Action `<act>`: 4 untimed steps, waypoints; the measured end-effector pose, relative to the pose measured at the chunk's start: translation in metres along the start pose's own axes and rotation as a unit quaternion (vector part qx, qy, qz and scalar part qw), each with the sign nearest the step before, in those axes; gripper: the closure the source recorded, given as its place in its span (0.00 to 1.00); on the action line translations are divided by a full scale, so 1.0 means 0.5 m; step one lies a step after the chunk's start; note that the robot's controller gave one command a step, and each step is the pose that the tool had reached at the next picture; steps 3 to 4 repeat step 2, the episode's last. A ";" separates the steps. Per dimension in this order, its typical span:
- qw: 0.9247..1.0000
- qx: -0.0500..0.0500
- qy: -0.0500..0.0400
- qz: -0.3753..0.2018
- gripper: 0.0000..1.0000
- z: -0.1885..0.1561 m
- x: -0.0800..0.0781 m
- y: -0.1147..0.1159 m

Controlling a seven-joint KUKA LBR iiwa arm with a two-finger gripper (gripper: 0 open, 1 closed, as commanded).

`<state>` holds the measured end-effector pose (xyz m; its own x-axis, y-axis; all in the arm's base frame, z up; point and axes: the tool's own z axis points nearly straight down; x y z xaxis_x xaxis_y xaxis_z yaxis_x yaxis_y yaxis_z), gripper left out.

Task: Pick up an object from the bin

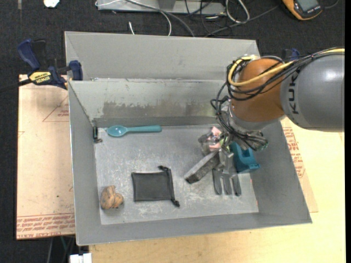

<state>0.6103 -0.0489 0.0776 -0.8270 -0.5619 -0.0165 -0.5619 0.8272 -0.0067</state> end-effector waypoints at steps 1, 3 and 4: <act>1.000 -0.003 0.003 -0.001 1.00 -0.105 0.044 -0.021; 0.995 -0.001 0.000 0.096 1.00 -0.259 0.003 -0.039; 0.995 -0.001 0.000 0.096 1.00 -0.259 0.003 -0.039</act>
Offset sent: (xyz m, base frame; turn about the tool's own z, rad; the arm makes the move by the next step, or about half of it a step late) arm 0.0170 -0.0135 0.1615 0.2526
